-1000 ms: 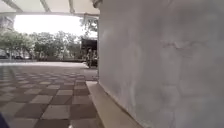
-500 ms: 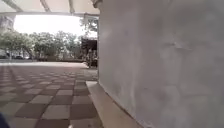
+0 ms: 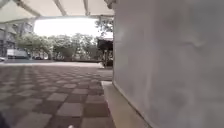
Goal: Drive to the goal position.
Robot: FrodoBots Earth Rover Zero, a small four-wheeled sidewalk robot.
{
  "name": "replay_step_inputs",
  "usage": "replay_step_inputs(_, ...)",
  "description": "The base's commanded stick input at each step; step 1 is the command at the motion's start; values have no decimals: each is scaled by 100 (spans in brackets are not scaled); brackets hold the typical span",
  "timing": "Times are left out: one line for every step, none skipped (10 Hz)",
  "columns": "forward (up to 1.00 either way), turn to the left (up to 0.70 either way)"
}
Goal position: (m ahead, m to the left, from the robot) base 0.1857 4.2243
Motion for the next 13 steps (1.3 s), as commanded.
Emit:
replay_step_inputs(4, 70)
replay_step_inputs(4, 70)
replay_step_inputs(4, 70)
replay_step_inputs(4, 70)
replay_step_inputs(4, 70)
replay_step_inputs(4, 70)
replay_step_inputs(4, 70)
replay_step_inputs(4, 70)
replay_step_inputs(4, 58)
replay_step_inputs(4, 4)
replay_step_inputs(4, 0)
replay_step_inputs(4, 0)
replay_step_inputs(4, 0)
